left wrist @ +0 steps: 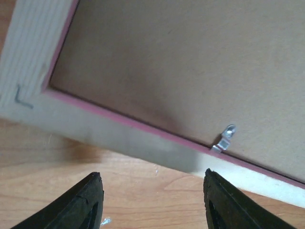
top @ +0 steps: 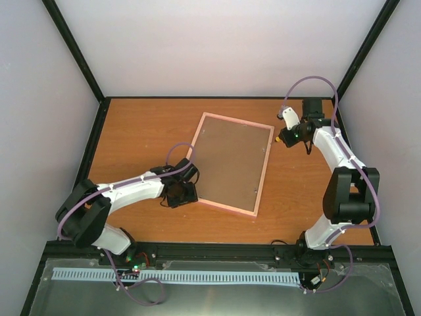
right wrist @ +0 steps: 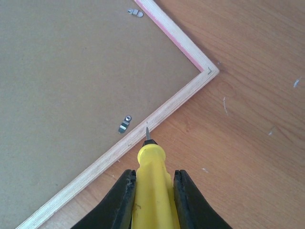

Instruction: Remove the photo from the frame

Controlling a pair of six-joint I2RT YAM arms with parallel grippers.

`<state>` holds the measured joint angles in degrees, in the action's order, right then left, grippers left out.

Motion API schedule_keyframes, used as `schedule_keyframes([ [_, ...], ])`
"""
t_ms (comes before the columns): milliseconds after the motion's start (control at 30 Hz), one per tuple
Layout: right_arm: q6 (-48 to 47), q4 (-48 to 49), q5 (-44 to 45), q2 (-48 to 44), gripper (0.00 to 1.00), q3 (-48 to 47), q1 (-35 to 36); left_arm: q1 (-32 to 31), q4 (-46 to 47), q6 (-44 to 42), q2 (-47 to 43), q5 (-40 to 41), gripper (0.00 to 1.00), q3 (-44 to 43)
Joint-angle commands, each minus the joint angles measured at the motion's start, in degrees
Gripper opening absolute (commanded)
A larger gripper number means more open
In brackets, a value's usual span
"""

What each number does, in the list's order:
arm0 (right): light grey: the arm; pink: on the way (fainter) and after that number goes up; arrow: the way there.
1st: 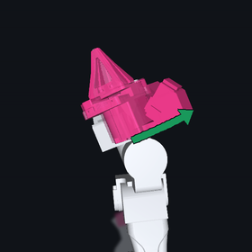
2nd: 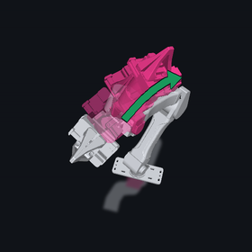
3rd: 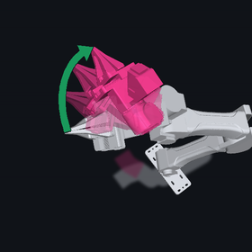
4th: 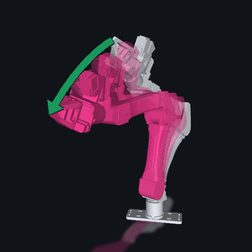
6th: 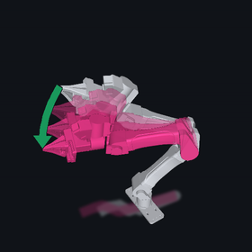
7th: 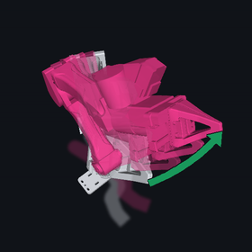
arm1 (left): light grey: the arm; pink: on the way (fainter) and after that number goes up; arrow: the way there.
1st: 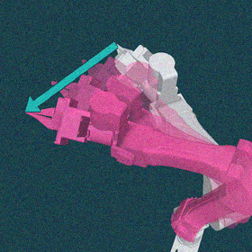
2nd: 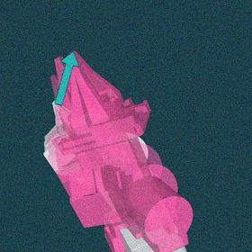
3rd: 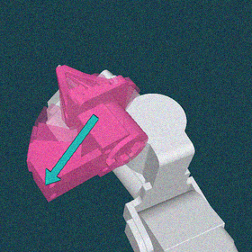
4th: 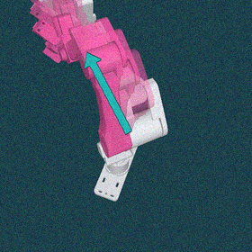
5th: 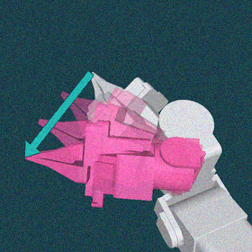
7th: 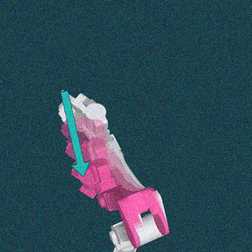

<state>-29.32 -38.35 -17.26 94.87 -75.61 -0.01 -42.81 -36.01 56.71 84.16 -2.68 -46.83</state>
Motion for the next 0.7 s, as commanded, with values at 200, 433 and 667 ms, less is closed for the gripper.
schedule_keyframes([
  [200, -1.28, 4.59, -4.02, 3.71, 0.03, -3.4, 0.01, -0.17, 5.94, 13.01, -1.98, -3.42, 0.61, 2.98],
  [433, -1.86, 5.02, -5.03, 8.26, 0.03, -5.77, 0.19, -0.1, 10.25, 18.63, -1.26, -1.87, 0.61, 4.73],
  [667, -7.41, 3.88, 1.97, 8.07, 0.03, -3.97, 0.63, 2.05, 10.89, 22.0, 0.61, 0.39, 0.6, 4.33],
])
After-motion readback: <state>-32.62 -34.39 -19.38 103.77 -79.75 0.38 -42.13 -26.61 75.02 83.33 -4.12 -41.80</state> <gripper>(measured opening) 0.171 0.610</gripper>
